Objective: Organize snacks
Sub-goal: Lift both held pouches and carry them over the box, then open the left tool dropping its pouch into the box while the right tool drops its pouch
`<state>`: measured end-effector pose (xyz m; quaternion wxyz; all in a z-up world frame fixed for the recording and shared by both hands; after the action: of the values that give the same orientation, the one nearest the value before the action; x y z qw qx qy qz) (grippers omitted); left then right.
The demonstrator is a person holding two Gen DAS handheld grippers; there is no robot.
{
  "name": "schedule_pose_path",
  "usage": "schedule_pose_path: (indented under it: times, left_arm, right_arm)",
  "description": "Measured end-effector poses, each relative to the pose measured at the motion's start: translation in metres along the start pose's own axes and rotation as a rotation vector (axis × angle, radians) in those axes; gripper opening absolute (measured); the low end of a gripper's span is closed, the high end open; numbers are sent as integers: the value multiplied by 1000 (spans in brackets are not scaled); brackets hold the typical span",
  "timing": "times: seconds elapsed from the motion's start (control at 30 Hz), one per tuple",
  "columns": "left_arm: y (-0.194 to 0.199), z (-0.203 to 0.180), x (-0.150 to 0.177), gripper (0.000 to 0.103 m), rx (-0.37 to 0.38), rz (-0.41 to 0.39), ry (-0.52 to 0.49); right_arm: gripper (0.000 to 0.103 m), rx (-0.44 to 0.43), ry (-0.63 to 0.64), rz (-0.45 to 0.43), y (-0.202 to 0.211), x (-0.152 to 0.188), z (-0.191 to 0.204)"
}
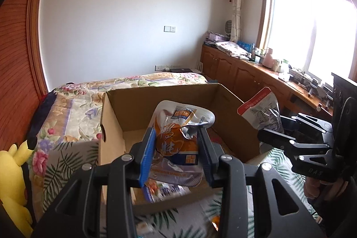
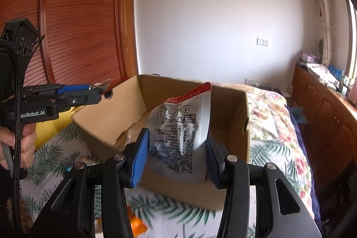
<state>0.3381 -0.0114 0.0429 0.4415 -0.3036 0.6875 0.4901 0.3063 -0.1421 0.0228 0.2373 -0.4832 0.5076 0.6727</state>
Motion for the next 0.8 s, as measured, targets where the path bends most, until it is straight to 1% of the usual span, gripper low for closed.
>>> schedule_pose_path:
  times: [0.2,0.4,0.5,0.6,0.8]
  left_arm:
    - [-28,11,-2,37,-28,10,-3]
    - [-51,13,9,37,-39,54,-7]
    - [-61,12,18,37,-58,74,-23]
    - [-67,12,25,37,-57,97,-14]
    - [-72,10,30,37,-68,109,-15]
  right_arm:
    - [48,4,3,13,-26,-6,-6]
    - [48,8,-11,59,-51,3,-9]
    - [48,2,-25,77,-59,9,-10]
    - [48,7,-4,100,-67,12,-8]
    - [48,-15,-13,143,-78,20,-4]
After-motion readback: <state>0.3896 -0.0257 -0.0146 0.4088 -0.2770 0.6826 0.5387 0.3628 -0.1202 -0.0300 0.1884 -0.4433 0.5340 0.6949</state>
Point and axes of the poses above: each gripper's, at about its wrist camera, not at the fingertips, and y roughly against the way its jaws point, z to its left, x to its underside, the point moved 8 cm from there along -y, roughly the way its jaws point, and after that the axes turned 6 degrees about -z, right-handed, at the moved point
